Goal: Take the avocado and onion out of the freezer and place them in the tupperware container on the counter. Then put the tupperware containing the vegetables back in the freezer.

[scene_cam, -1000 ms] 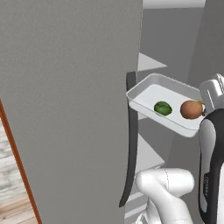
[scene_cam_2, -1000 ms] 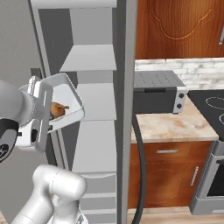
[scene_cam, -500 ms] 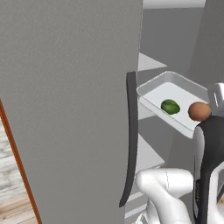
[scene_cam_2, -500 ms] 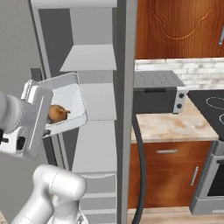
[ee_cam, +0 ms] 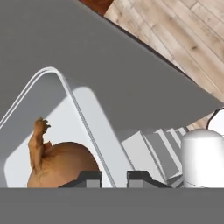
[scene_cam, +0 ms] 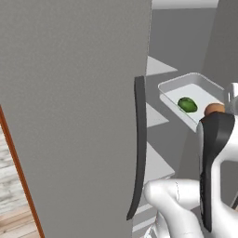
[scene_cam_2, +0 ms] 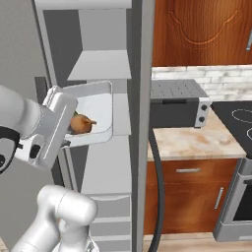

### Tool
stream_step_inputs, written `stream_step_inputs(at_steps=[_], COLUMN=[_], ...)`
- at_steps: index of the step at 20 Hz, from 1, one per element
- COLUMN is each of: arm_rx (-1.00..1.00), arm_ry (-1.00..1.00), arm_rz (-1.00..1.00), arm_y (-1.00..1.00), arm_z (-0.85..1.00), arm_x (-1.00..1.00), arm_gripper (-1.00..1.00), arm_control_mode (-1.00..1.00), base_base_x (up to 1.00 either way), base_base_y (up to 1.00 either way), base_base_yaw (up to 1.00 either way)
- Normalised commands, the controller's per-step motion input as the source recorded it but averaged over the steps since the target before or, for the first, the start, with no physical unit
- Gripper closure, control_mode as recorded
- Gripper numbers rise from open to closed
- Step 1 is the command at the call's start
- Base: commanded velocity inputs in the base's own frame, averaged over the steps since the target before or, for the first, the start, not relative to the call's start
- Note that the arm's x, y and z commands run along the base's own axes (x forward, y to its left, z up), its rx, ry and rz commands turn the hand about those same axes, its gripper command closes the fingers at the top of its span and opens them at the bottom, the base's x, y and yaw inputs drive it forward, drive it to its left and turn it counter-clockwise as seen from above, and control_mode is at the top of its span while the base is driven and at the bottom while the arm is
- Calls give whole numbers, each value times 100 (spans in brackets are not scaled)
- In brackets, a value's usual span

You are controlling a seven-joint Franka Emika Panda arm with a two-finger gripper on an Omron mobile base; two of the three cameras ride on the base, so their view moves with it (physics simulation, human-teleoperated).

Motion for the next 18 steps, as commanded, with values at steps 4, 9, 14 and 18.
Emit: stream_step_inputs(at_steps=[4, 9, 14, 18], arm_rx=[10, 12, 8, 5], arm_ry=[0, 0, 0, 0], arm_rz=[0, 0, 0, 0], arm_y=[-2, 0, 0, 0], arm_z=[0, 4, 10, 7], arm_x=[58, 68, 78, 89], arm_gripper=[100, 100, 100, 100], arm_control_mode=[-100, -100, -100, -100], base_base_x=[0, 0, 0, 0], base_base_y=[0, 0, 0, 0], base_base_yaw=[0, 0, 0, 0])
